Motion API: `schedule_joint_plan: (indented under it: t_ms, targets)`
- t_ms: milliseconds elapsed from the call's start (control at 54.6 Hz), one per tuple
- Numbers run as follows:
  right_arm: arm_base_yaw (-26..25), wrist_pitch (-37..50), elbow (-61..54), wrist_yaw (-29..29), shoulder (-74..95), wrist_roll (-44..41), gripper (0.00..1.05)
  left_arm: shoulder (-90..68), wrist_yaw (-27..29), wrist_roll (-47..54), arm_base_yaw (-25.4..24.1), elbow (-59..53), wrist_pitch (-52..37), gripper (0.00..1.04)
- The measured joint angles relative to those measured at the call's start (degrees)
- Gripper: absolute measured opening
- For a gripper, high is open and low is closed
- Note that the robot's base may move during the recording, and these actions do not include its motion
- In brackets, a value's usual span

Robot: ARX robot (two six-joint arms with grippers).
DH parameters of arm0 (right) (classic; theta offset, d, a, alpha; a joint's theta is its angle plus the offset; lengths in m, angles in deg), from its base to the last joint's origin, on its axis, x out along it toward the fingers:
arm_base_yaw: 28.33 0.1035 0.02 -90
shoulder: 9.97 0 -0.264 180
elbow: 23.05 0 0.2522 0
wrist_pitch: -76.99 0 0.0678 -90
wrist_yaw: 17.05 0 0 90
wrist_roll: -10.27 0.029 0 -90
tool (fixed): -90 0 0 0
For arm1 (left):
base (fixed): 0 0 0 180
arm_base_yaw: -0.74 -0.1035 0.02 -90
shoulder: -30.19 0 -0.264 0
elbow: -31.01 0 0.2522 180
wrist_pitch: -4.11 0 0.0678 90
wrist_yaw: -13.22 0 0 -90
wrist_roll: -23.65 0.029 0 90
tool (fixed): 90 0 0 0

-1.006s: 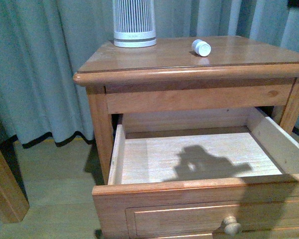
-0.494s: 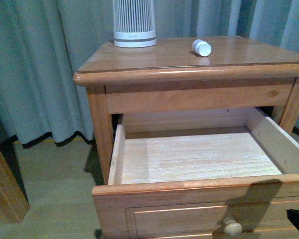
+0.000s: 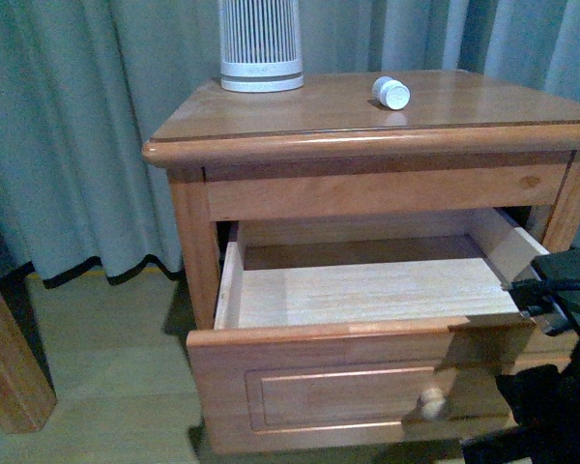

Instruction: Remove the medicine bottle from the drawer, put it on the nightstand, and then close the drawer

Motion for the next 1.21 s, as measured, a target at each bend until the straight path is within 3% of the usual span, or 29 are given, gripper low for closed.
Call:
schedule_joint_plan:
  t_ms: [293, 750, 1208]
  targets:
    - [-4.9, -3.6, 16.7, 0.2, 11.3, -6.9, 0.03, 0.0, 0.0, 0.0, 0.0, 0.0, 0.0, 0.98]
    - [-5.9, -8.9, 33.9, 1.1, 19.5, -15.6, 0.03, 0.0, 0.0, 0.0, 0.0, 0.0, 0.0, 0.98]
    - [-6.8, -14.4, 39.1, 2.6, 21.9, -18.1, 0.03, 0.0, 0.0, 0.0, 0.0, 0.0, 0.0, 0.98]
